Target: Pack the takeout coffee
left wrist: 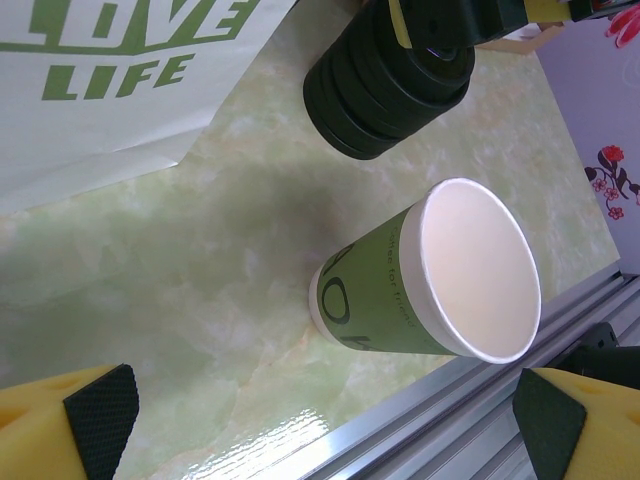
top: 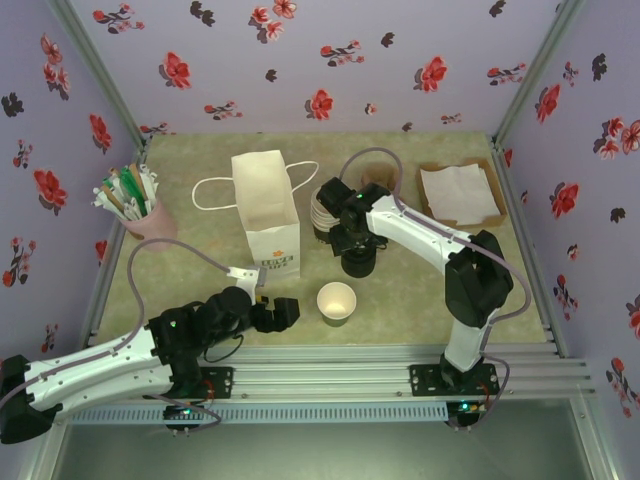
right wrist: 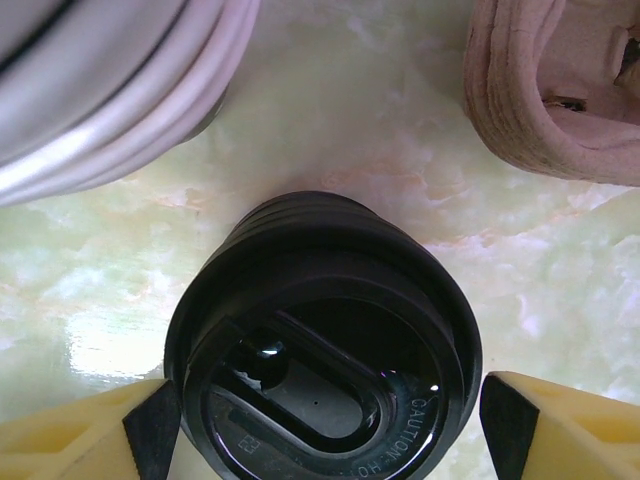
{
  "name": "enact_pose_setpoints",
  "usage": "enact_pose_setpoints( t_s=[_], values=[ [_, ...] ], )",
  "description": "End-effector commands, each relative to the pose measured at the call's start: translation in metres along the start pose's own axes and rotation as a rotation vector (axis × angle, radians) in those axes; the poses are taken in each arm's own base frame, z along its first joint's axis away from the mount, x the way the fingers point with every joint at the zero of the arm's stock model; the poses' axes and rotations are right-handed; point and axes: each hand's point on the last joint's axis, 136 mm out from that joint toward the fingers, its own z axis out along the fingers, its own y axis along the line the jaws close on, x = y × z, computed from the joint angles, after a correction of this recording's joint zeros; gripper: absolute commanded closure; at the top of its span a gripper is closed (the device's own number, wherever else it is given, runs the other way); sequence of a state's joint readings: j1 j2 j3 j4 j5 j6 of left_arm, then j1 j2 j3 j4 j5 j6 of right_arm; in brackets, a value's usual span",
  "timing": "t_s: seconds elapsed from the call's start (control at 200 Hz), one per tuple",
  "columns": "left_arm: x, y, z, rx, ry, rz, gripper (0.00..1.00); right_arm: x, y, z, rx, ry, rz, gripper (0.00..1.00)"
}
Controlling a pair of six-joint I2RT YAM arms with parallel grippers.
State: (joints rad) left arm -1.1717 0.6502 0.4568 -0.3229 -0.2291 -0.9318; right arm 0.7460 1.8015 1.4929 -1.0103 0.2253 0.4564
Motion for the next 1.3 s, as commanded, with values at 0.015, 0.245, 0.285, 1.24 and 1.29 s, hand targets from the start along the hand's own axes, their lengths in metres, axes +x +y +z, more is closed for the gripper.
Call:
enact_pose_setpoints(
  t_s=[0.015, 0.245, 0.285, 1.24, 1.29],
  values=[
    [-0.003, 0.002, -0.001, -0.012, -0.023, 0.031, 0.01, 0.002, -0.008, -0.003, 0.034, 0.010, 0.021, 0.18],
    [-0.003, 0.002, -0.001, -0.014, -0.021, 0.032, 0.01, 0.006, -0.004, 0.008, 0.023, 0.031, 0.018, 0.19],
    [-0.004, 0.002, -0.001, -0.015, -0.023, 0.032, 0.01, 0.006, -0.003, 0.008, 0.022, 0.032, 0.019, 0.19],
    [-0.007, -0.001, -0.004, -0.008, -0.035, 0.046, 0.01, -0.006, 0.001, -0.035, -0.073, -0.200, 0.037, 0.08],
    [-0.007, -0.001, -0.003, -0.008, -0.034, 0.044, 0.01, -0.004, 0.000, -0.030, -0.067, -0.188, 0.040, 0.09]
  ],
)
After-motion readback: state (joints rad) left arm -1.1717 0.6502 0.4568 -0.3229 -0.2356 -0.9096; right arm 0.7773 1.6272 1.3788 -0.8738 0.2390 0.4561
